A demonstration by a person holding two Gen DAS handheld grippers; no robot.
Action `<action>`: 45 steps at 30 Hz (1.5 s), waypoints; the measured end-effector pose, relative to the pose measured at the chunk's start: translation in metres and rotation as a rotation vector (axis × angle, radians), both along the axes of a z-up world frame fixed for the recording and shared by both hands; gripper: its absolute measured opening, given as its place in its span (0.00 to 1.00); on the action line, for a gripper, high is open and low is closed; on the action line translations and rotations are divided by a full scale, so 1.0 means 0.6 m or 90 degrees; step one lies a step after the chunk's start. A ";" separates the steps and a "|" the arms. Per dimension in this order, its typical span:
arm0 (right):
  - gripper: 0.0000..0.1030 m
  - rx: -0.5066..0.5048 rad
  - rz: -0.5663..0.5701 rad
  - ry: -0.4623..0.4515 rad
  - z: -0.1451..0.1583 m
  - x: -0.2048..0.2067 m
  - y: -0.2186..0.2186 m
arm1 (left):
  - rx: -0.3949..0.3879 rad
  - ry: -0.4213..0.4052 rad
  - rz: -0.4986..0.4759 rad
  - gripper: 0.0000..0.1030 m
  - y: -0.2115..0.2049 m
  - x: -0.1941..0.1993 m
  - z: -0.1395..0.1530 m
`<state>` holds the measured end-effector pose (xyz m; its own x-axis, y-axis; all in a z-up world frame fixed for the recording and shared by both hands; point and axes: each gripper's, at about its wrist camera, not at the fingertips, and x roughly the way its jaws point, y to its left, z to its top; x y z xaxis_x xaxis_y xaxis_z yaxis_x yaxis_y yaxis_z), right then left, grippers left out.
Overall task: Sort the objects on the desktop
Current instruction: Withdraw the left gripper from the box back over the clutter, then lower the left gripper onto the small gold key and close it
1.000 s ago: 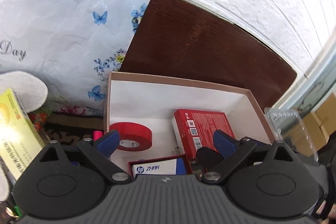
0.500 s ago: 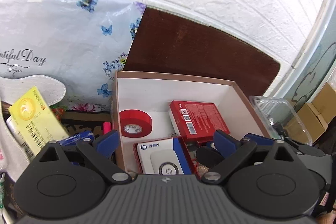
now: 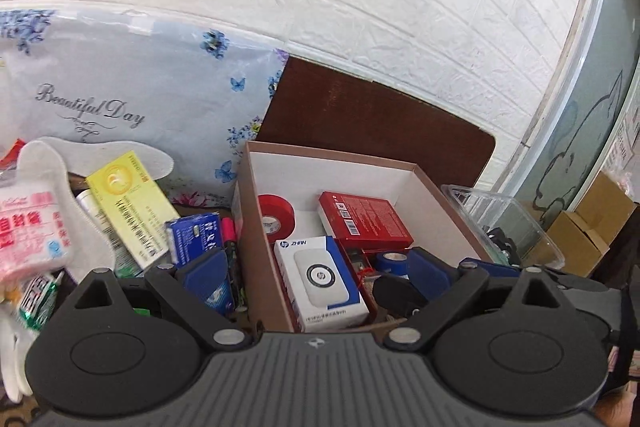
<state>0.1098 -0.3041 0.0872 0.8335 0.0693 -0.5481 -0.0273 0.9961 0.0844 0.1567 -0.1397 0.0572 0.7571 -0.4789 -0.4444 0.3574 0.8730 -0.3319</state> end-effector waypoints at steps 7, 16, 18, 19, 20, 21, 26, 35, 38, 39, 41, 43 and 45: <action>0.95 0.001 0.030 -0.041 -0.018 -0.082 0.054 | -0.019 -0.023 0.032 0.97 0.068 -0.095 -0.030; 0.95 0.013 0.078 -0.069 -0.083 -0.153 0.149 | 0.001 -0.045 0.067 0.97 0.148 -0.180 -0.099; 0.95 0.015 0.091 -0.064 -0.102 -0.159 0.167 | 0.006 -0.040 0.068 0.97 0.164 -0.187 -0.116; 0.95 0.017 0.097 -0.060 -0.112 -0.160 0.175 | 0.007 -0.033 0.068 0.97 0.173 -0.189 -0.124; 0.95 0.019 0.103 -0.055 -0.121 -0.161 0.183 | 0.006 -0.026 0.069 0.97 0.182 -0.190 -0.133; 0.95 0.021 0.109 -0.050 -0.130 -0.161 0.190 | 0.005 -0.019 0.071 0.97 0.191 -0.190 -0.141; 0.95 0.040 0.135 -0.023 -0.165 -0.153 0.224 | 0.021 0.006 0.101 0.97 0.230 -0.178 -0.167; 0.93 0.021 0.155 -0.016 -0.188 -0.124 0.266 | 0.010 0.032 0.122 0.92 0.284 -0.145 -0.185; 0.88 0.001 0.155 -0.010 -0.195 -0.111 0.274 | 0.015 0.037 0.094 0.88 0.278 -0.126 -0.191; 0.88 -0.006 0.155 -0.011 -0.198 -0.108 0.276 | 0.018 0.043 0.086 0.86 0.276 -0.120 -0.194; 0.86 -0.021 0.146 -0.018 -0.202 -0.104 0.279 | 0.016 0.052 0.068 0.78 0.272 -0.109 -0.200; 0.82 -0.033 0.132 -0.020 -0.207 -0.098 0.277 | 0.016 0.053 0.062 0.74 0.268 -0.098 -0.206; 0.76 -0.034 0.122 -0.014 -0.212 -0.088 0.272 | 0.025 0.043 0.065 0.71 0.264 -0.085 -0.208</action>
<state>0.0569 -0.1412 -0.0398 0.8198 0.1988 -0.5370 -0.2177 0.9756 0.0288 0.1056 0.0189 -0.0679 0.7685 -0.3820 -0.5133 0.2434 0.9165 -0.3175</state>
